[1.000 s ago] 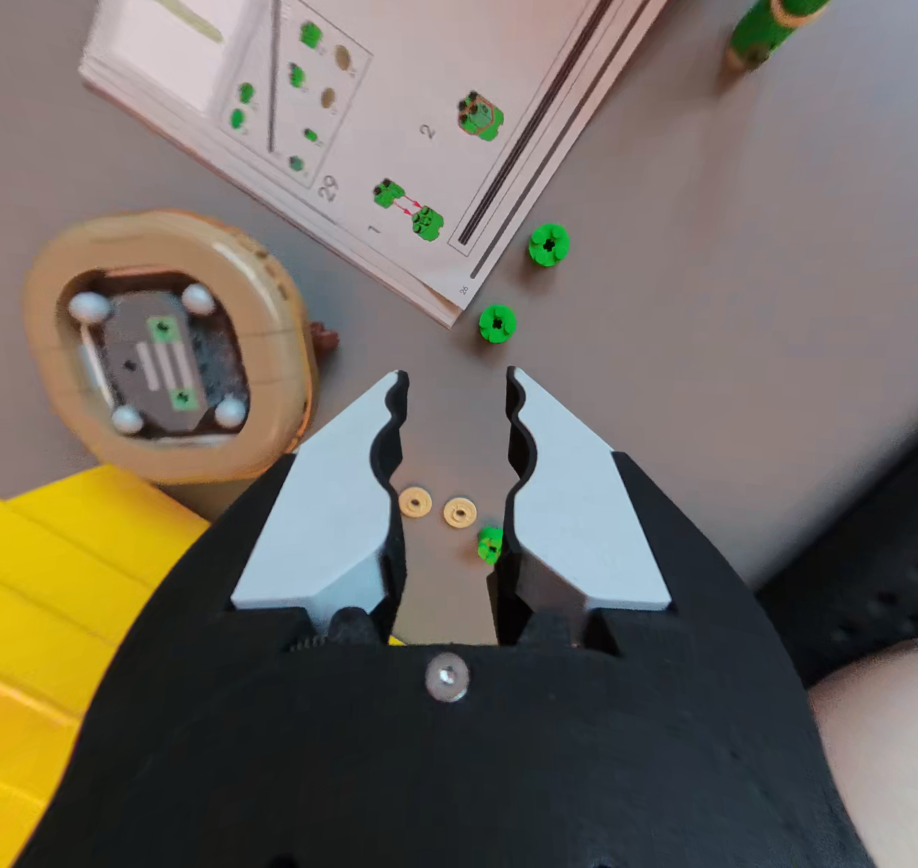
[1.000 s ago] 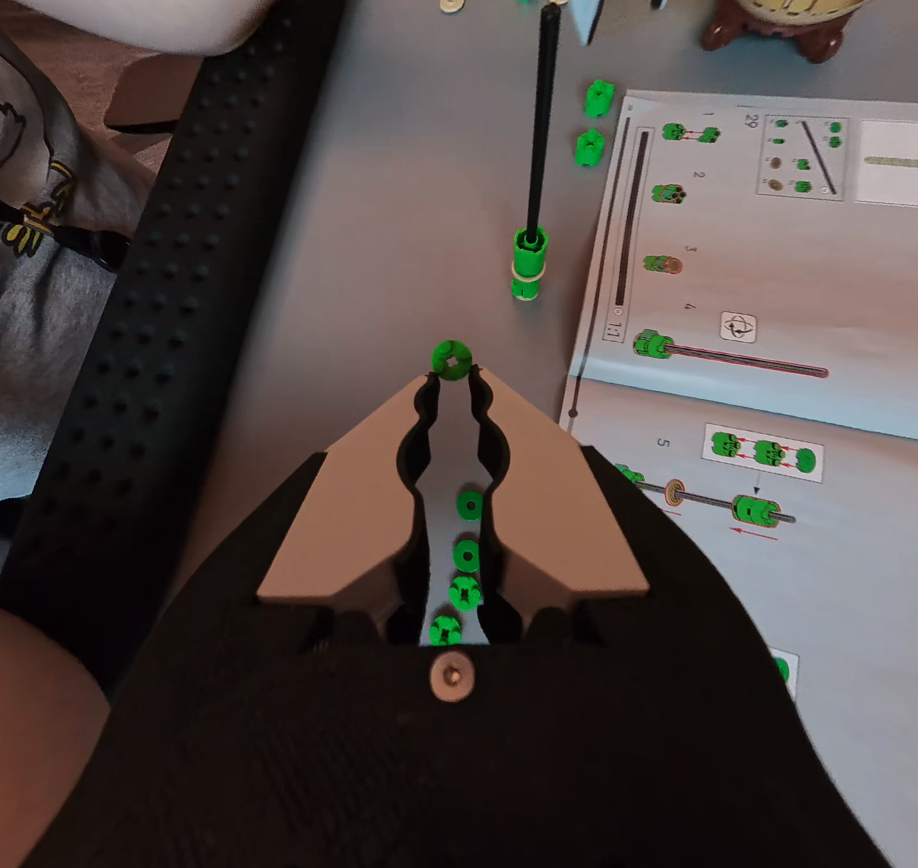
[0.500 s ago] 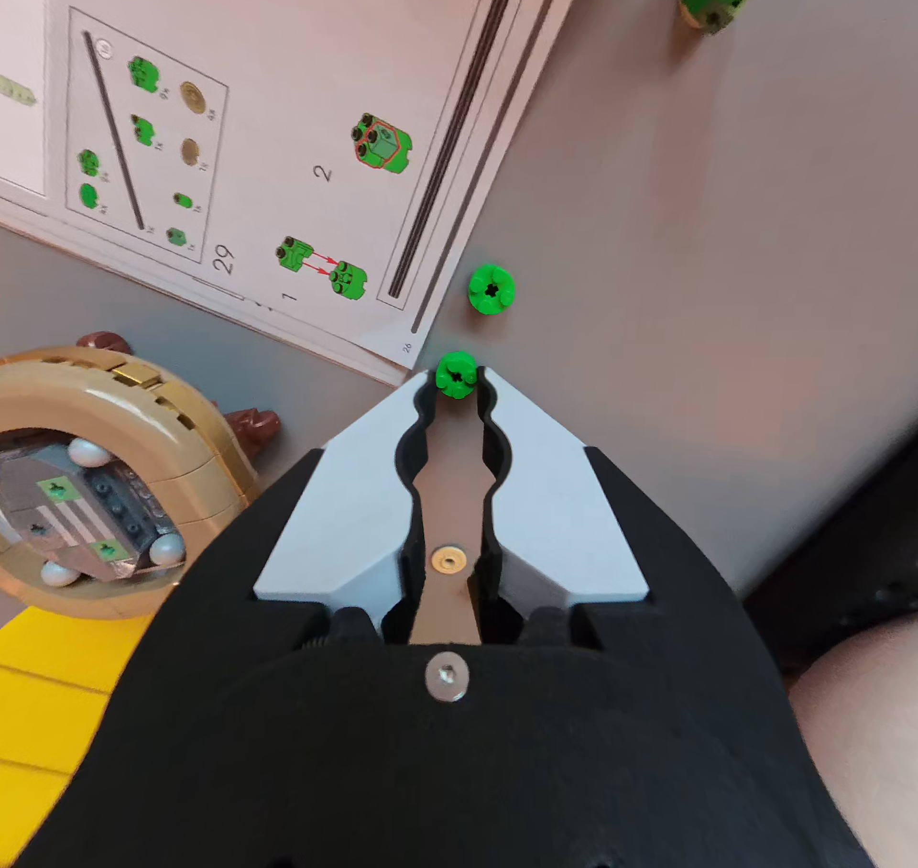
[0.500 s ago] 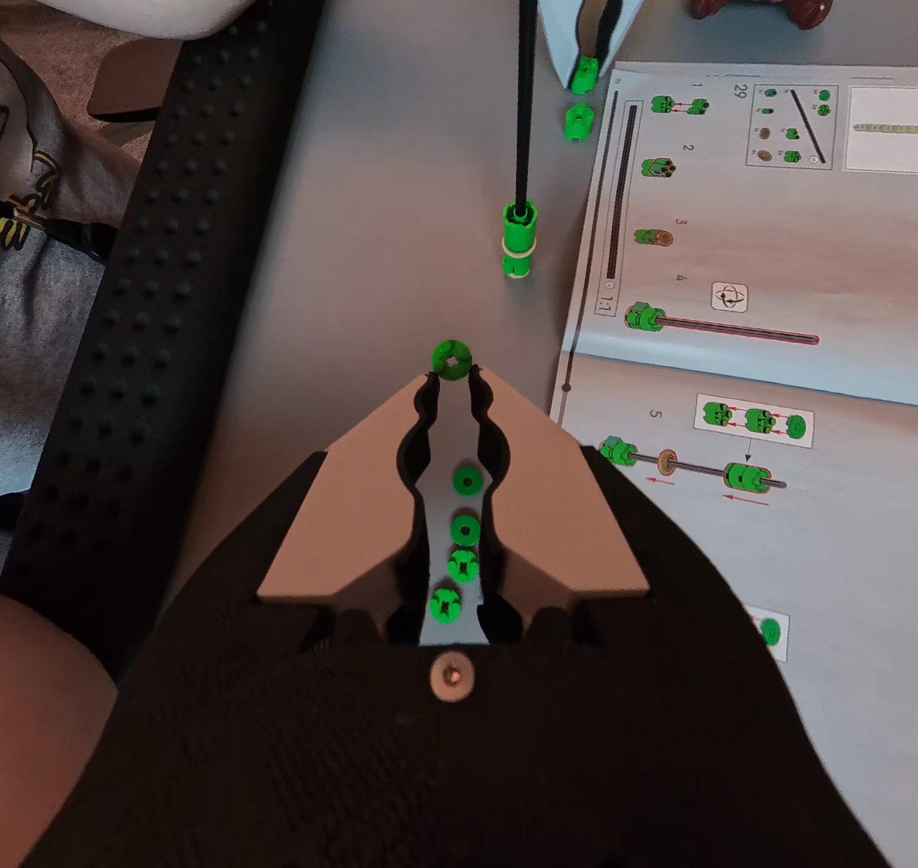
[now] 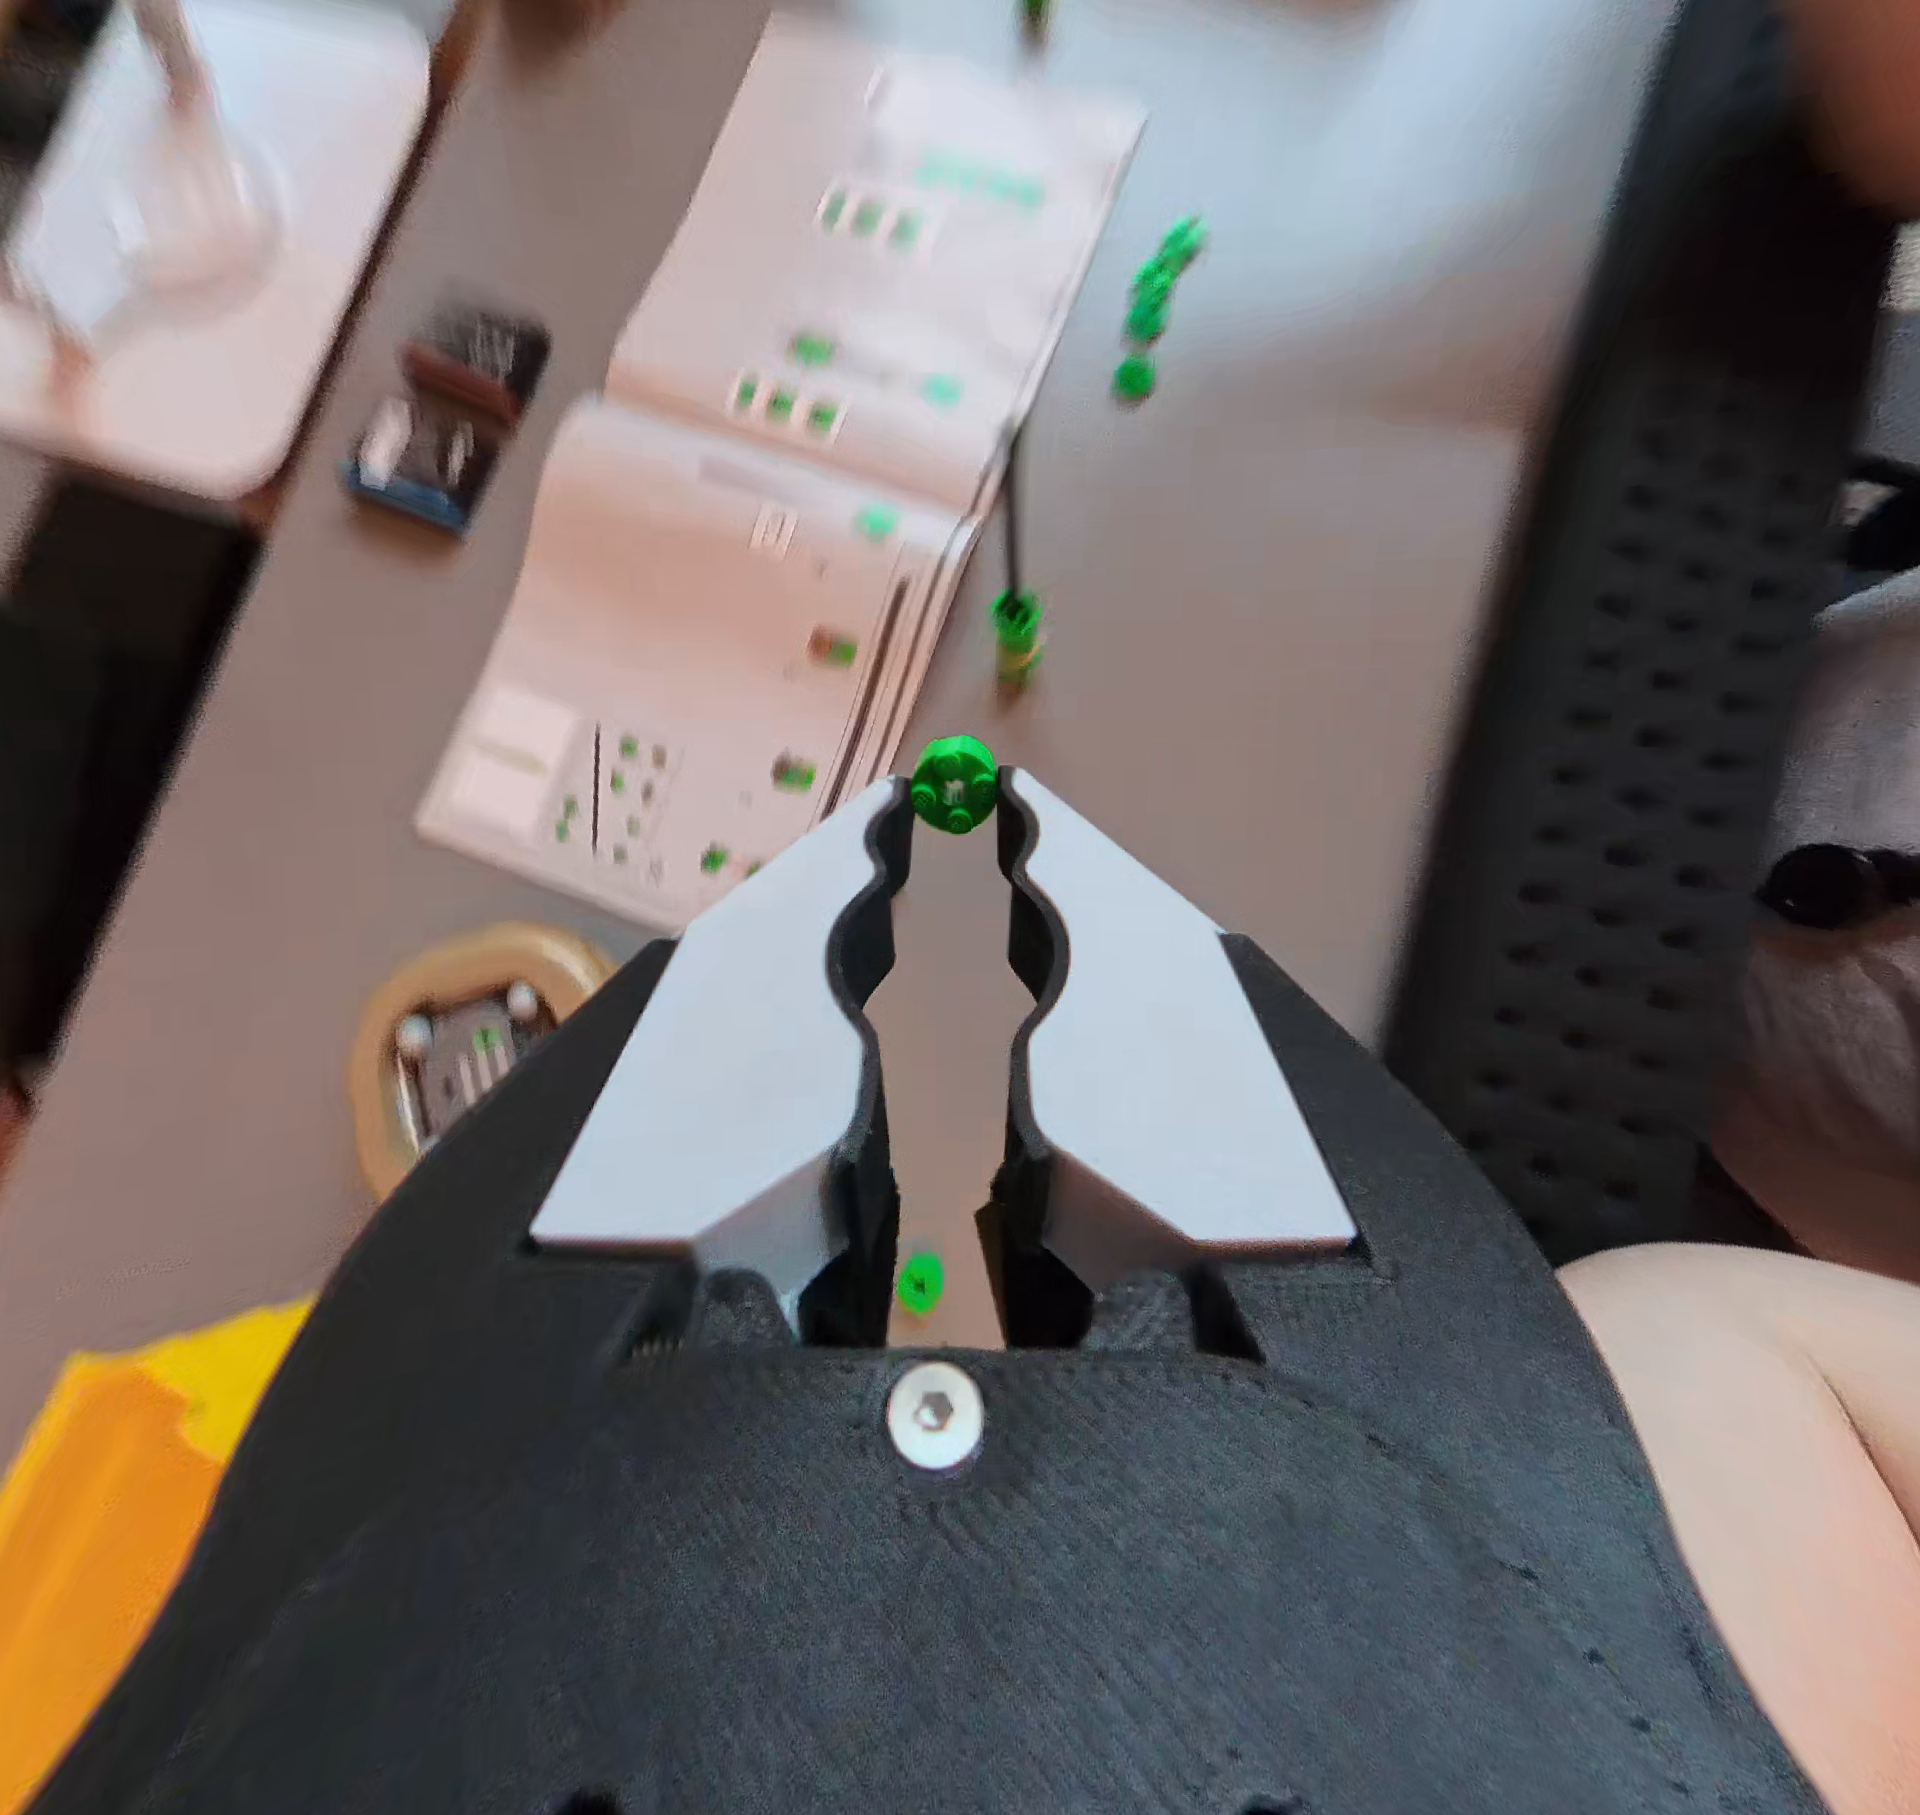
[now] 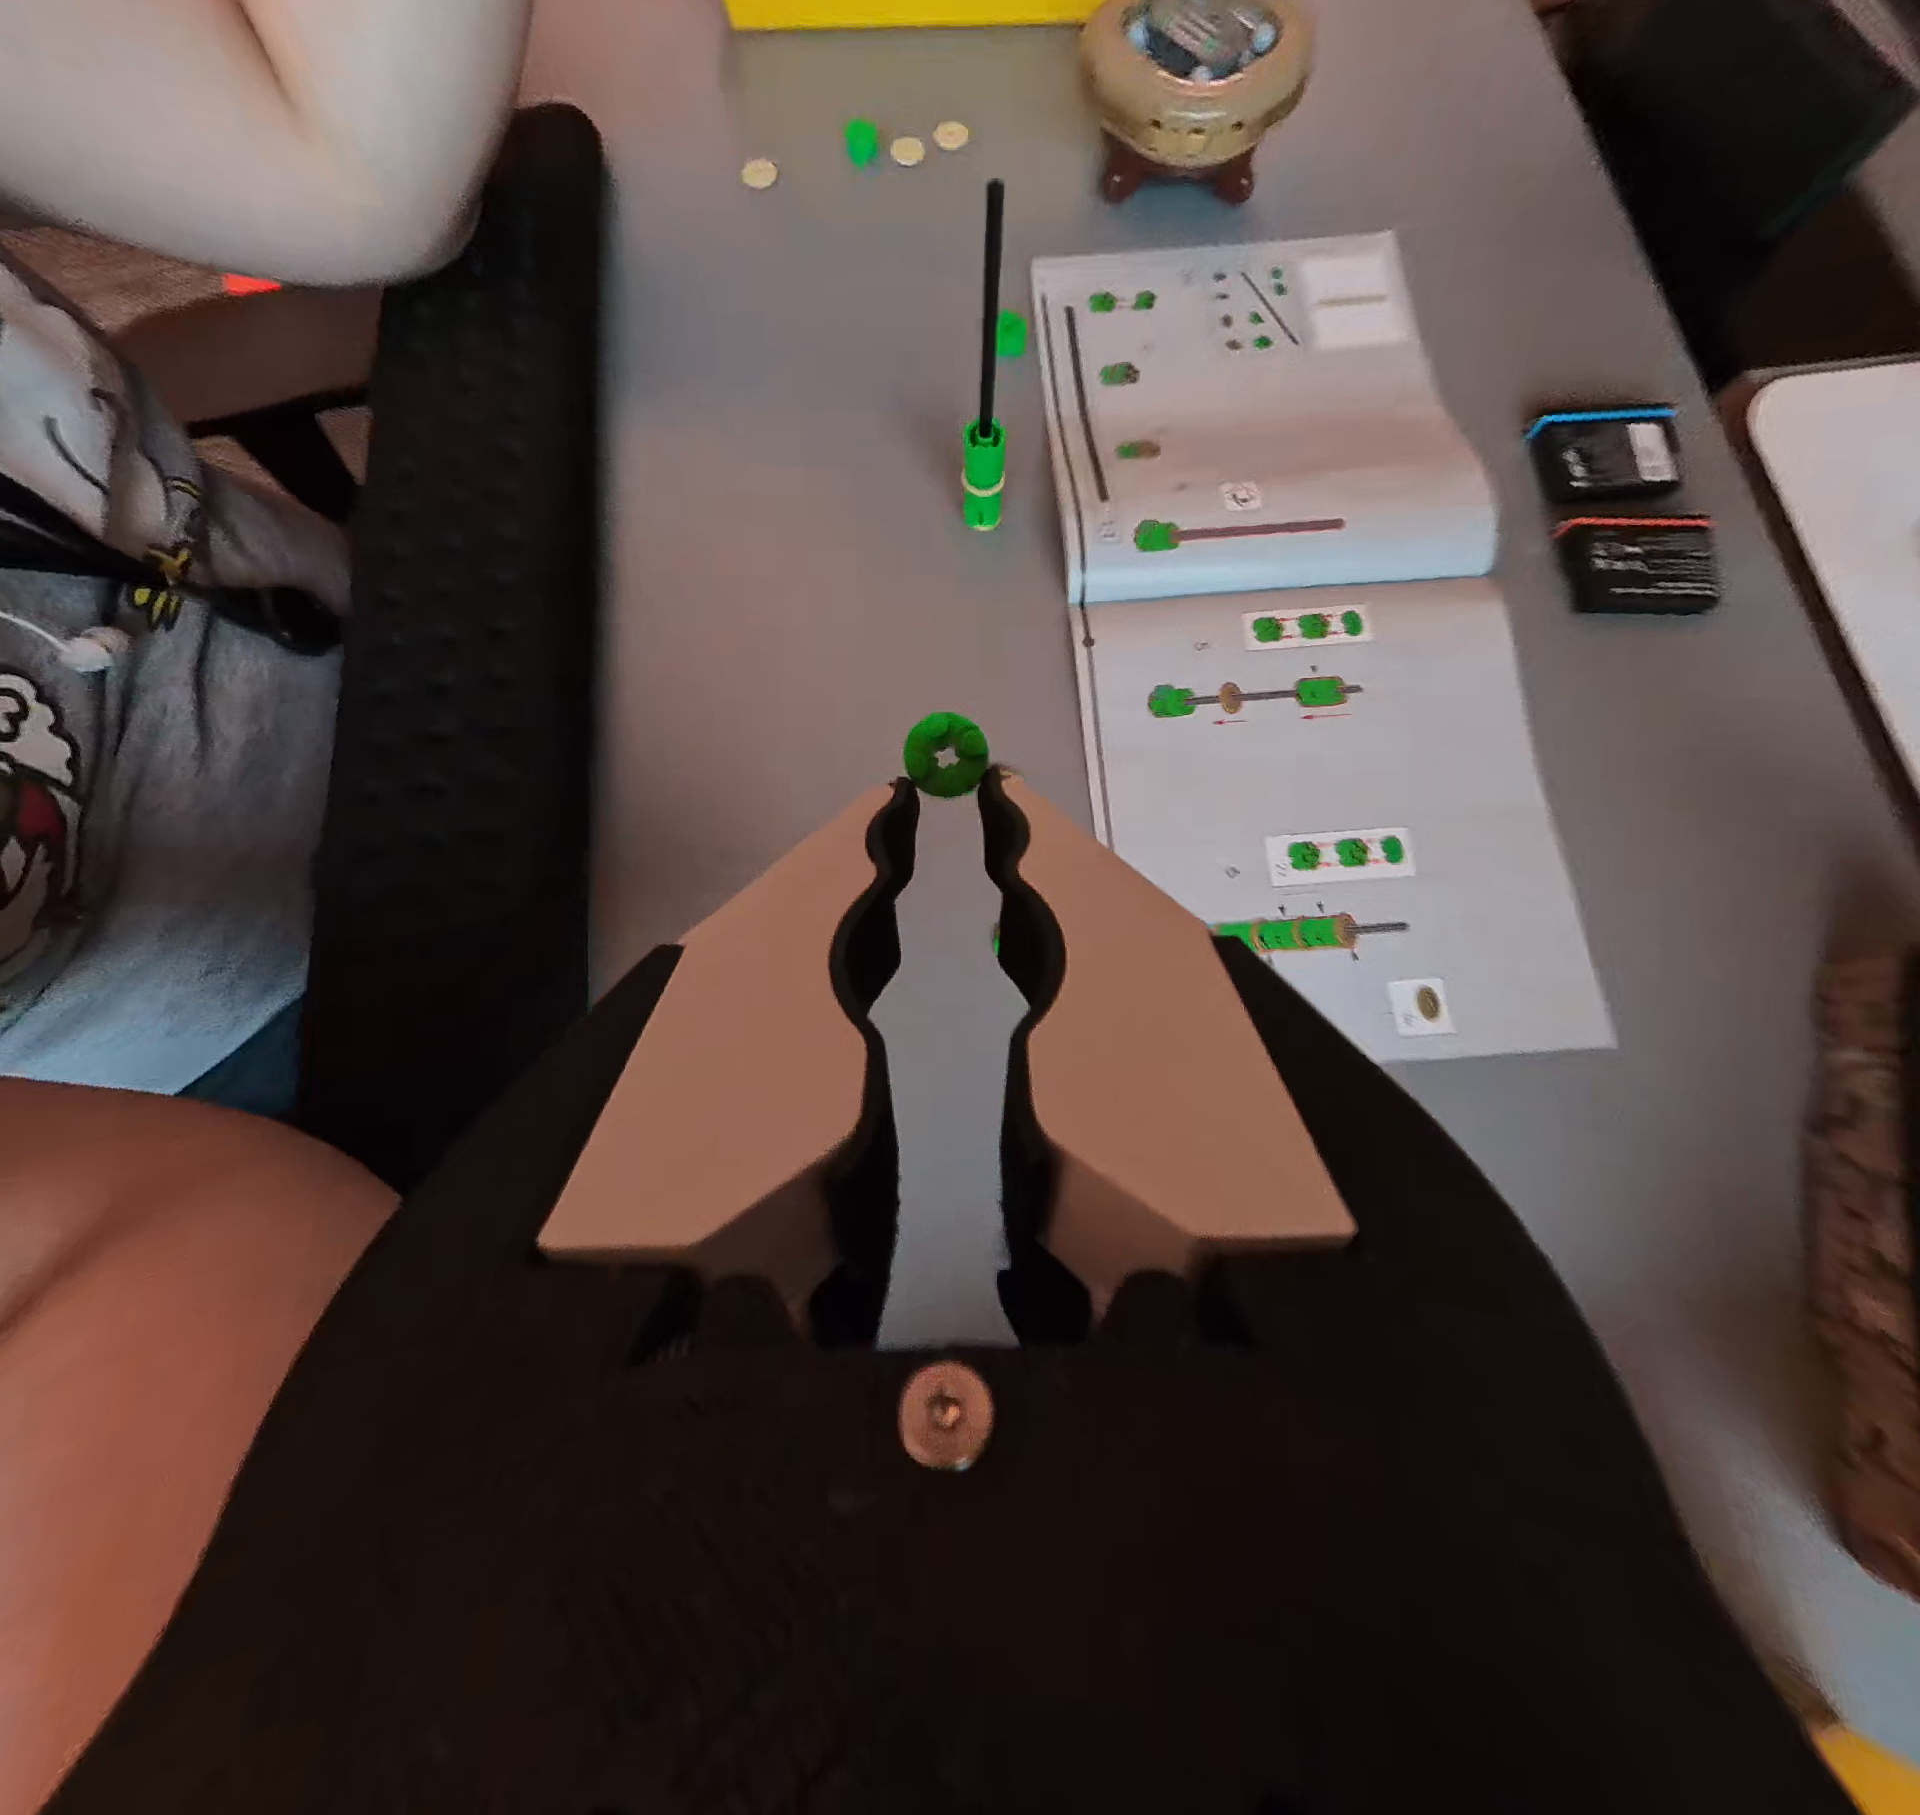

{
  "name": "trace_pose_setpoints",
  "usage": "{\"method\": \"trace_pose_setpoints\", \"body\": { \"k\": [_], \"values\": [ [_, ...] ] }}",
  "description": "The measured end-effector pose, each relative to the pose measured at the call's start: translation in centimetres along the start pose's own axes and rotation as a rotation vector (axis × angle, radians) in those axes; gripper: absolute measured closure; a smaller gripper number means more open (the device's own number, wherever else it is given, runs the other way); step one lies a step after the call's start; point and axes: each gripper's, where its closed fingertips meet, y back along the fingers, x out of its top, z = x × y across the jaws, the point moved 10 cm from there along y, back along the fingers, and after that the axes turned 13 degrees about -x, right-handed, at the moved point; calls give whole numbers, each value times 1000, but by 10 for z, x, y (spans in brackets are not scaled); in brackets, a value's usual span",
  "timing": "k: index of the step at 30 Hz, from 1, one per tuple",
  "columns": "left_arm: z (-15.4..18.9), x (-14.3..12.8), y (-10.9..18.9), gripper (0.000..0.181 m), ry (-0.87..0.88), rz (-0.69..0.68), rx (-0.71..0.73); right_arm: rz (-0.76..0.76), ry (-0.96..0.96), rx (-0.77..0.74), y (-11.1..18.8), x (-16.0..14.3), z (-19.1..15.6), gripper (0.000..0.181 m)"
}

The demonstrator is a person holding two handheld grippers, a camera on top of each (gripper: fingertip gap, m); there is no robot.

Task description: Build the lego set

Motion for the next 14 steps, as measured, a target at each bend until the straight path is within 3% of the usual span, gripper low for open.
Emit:
{"method": "trace_pose_setpoints", "body": {
  "k": [3,7,11,14],
  "values": [
    [30,24,0,168,-185,54,-49,-103,66,-1,-4,11,-16,170],
    [52,48,-19,168,-306,15,-118,-185,125,157,-61,17,-43,170],
    [60,62,-52,168,-358,-88,-176,-142,108,127,-123,-20,-78,170],
    [62,69,-77,168,-374,-158,-219,-98,54,83,-142,-36,-87,170]
  ]
}}
